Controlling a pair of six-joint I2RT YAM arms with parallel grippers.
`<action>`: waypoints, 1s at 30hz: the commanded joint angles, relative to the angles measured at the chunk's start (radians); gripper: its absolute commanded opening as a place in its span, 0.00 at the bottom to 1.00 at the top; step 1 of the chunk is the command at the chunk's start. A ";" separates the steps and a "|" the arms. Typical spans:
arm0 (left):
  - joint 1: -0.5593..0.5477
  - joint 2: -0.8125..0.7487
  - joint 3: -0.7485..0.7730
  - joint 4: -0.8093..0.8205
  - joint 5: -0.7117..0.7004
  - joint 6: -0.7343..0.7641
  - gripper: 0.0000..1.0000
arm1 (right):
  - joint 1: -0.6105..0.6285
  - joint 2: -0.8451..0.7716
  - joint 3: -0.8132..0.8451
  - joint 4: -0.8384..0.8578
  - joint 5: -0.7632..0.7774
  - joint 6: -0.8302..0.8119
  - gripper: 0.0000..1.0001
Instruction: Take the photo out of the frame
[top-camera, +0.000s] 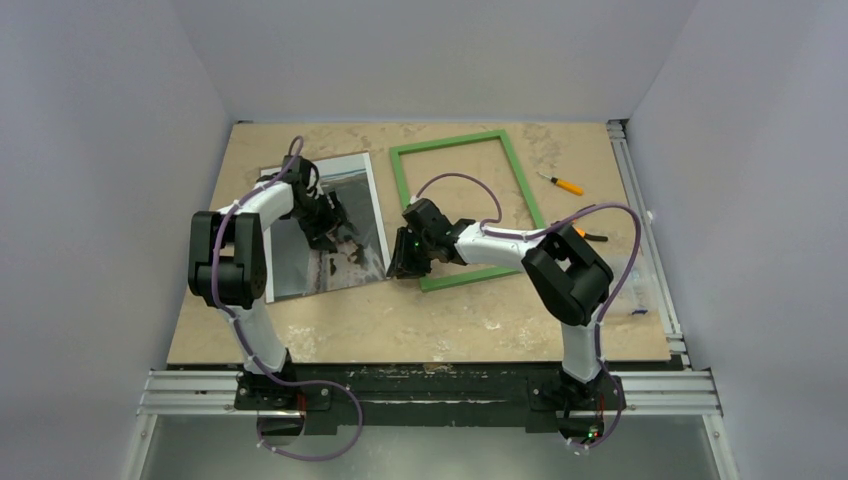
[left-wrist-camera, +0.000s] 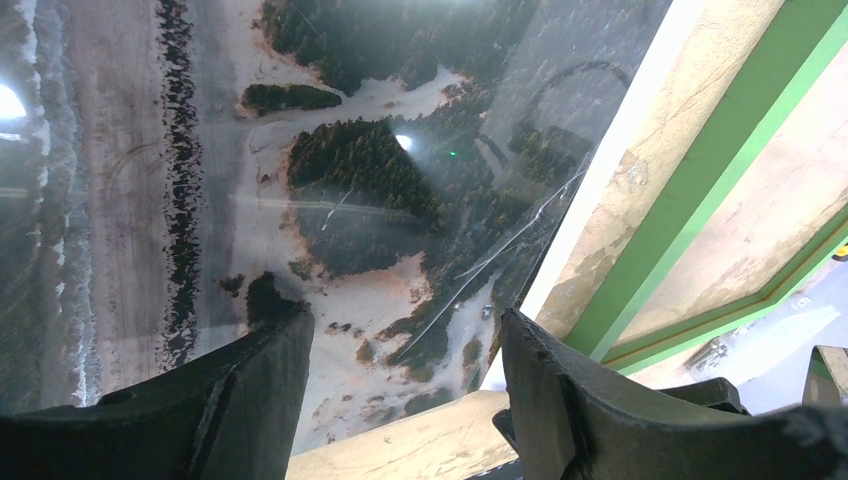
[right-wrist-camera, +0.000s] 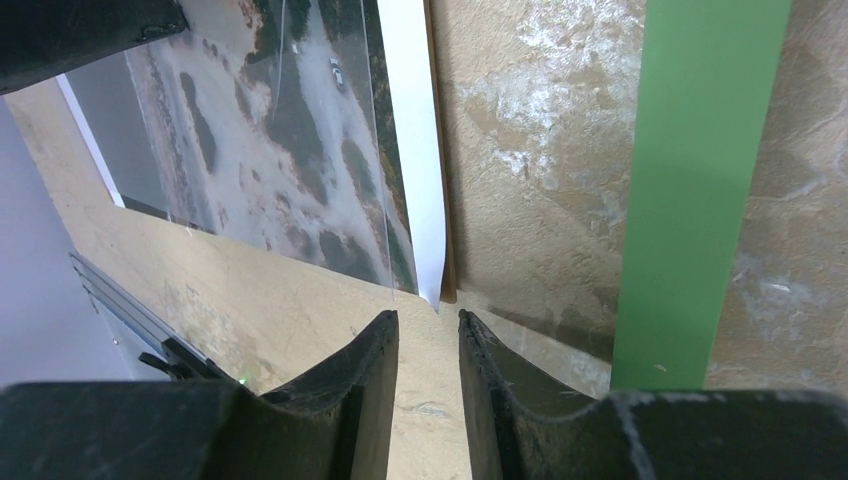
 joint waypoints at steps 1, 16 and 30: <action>0.005 0.003 0.035 -0.001 0.013 -0.011 0.66 | 0.001 -0.012 0.012 0.037 -0.023 -0.002 0.26; 0.005 0.005 0.036 0.001 0.015 -0.008 0.66 | -0.017 0.053 0.047 0.045 -0.055 0.009 0.13; 0.005 0.008 0.036 0.003 0.022 -0.009 0.66 | -0.018 0.023 0.050 0.053 -0.071 0.007 0.20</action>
